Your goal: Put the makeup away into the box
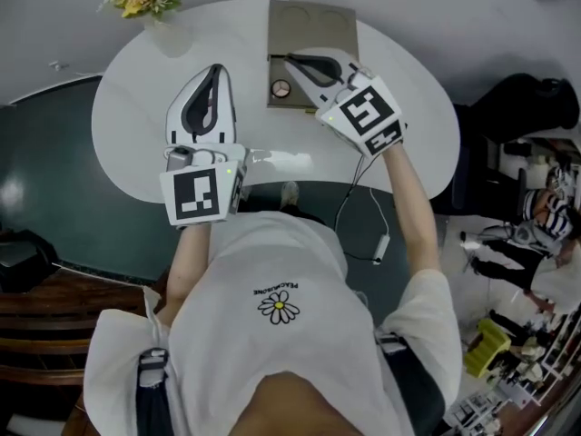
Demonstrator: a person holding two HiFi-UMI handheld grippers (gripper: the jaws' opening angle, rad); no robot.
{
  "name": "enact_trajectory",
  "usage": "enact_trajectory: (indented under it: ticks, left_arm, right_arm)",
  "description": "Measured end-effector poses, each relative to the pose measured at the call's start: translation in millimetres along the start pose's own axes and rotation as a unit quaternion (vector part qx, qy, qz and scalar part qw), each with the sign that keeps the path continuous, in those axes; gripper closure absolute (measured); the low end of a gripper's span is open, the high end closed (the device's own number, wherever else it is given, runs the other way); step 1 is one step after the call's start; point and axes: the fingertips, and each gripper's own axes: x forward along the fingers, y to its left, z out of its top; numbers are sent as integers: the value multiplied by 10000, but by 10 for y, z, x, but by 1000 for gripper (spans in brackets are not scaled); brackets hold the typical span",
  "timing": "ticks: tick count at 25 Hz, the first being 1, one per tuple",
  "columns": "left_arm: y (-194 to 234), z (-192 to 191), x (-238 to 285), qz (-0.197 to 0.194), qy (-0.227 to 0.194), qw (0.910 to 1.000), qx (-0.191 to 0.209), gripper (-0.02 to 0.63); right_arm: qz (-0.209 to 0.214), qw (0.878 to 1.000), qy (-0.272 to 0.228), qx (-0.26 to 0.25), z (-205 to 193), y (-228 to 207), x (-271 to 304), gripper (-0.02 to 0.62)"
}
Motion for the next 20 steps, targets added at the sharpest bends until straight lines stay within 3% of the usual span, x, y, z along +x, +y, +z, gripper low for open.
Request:
enact_trajectory:
  ticks: [9,20]
  left_arm:
    - [-188,282,-10,-314,-308,9990,5,586]
    - [-311,326,52,-510,-386,9979,34,586]
  right_arm:
    - [-819,9902,-1066,369,543,59,-570,558]
    - [-1962,9532,-1854,1359,545,137,-1094,558]
